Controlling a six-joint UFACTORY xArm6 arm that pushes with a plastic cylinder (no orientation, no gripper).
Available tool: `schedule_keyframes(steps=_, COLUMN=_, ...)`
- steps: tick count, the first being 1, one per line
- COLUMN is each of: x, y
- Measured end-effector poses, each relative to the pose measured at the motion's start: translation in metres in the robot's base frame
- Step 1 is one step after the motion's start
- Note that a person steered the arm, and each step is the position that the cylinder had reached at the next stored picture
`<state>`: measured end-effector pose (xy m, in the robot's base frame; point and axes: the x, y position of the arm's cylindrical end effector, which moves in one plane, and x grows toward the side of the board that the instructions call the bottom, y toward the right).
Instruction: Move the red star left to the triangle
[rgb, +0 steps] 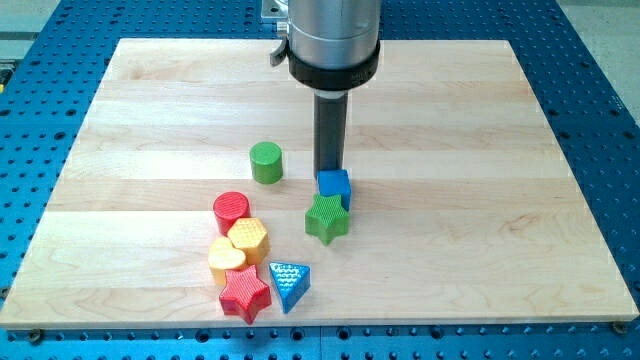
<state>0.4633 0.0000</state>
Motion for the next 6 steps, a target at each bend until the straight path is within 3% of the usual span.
schedule_keyframes(steps=1, x=0.019, y=-0.020)
schedule_keyframes(steps=2, x=-0.012, y=0.037)
schedule_keyframes(steps=3, x=0.033, y=0.086)
schedule_keyframes(steps=4, x=0.133, y=0.085)
schedule_keyframes(steps=5, x=0.156, y=0.070)
schedule_keyframes(steps=6, x=0.155, y=0.013)
